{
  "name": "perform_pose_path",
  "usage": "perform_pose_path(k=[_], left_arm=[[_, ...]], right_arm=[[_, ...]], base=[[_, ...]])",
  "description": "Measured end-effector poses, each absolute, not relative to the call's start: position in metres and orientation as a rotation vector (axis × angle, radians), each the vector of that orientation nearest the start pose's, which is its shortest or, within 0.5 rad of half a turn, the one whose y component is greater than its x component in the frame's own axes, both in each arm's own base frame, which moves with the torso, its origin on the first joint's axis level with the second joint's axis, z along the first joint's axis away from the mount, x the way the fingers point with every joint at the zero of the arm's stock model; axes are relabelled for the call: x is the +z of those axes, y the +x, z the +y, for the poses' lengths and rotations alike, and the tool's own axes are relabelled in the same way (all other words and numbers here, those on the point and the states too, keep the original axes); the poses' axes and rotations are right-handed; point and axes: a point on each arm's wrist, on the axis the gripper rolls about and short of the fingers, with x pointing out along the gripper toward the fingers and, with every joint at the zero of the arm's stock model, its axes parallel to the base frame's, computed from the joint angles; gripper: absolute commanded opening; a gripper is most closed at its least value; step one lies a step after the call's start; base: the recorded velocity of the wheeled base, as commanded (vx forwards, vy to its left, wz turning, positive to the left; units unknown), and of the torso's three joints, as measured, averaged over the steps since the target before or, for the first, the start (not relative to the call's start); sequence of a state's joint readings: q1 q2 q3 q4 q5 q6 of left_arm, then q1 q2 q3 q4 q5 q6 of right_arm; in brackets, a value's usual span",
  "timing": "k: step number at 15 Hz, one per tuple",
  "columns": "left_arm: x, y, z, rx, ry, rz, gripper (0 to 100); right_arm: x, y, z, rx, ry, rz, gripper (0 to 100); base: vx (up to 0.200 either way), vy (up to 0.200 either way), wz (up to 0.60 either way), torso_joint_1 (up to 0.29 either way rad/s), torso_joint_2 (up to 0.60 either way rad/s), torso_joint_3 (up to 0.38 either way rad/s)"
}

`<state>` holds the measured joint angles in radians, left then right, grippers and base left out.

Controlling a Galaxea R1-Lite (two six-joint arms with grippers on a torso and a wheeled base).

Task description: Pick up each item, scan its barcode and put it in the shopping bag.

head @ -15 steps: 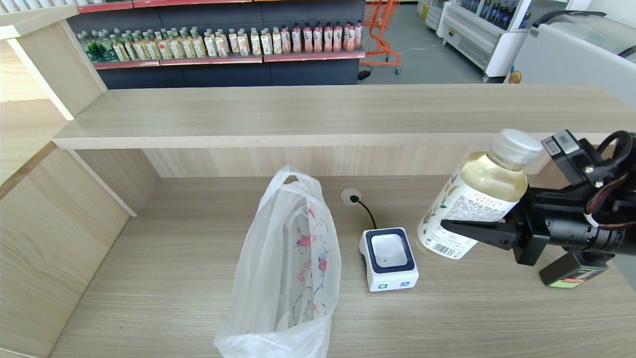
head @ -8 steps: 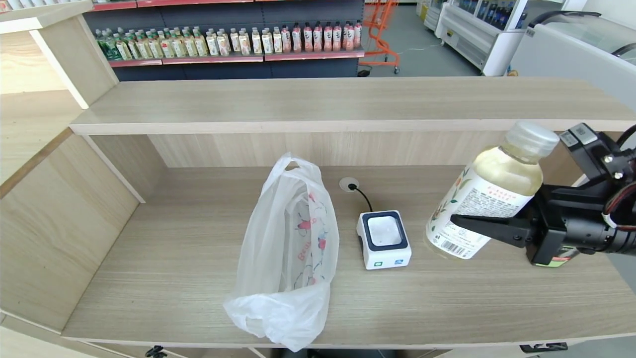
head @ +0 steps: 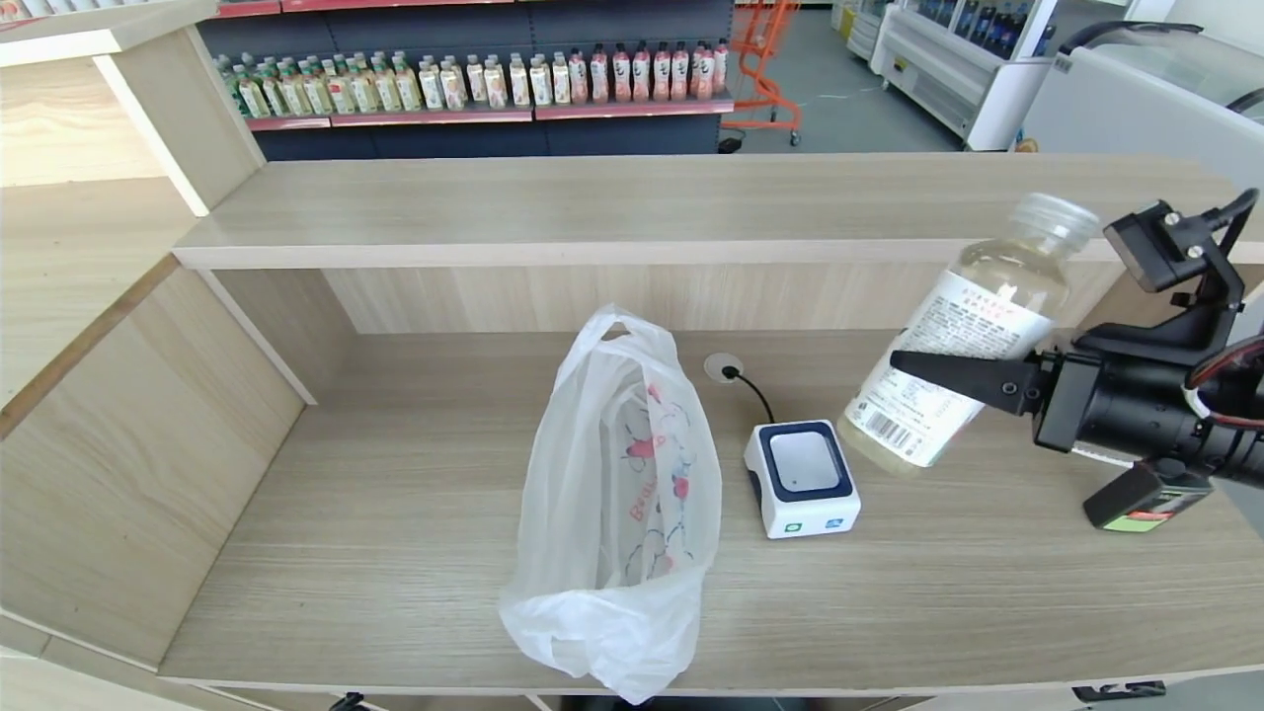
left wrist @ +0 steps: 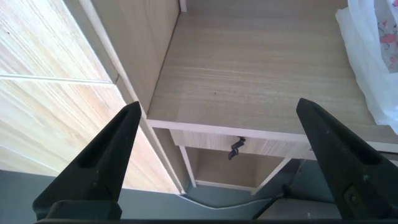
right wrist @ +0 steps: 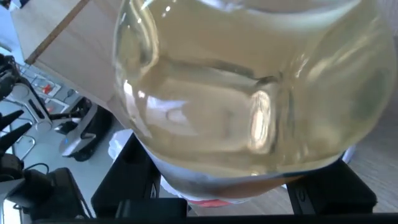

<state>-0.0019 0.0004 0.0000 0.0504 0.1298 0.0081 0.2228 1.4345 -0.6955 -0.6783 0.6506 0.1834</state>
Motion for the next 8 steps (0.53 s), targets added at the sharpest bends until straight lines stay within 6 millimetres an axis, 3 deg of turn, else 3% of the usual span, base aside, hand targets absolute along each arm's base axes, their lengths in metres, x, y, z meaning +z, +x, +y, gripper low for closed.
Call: perform_pose_path(k=[3,8], left_arm=[[0.07,-0.023,0.003,0.128,0.011,0.051,100],[0.07,-0.023,0.003,0.128,0.011,0.051,100]], right_arm=[[0.235,0.227,0.083,0.874,0.208,0.141,0],[0.218,0.237,0.107,0.847,0.252,0.229,0]], base=[[0.0,0.0,0.0,0.0,0.0,0.0],[0.0,0.0,0.0,0.0,0.0,0.0]])
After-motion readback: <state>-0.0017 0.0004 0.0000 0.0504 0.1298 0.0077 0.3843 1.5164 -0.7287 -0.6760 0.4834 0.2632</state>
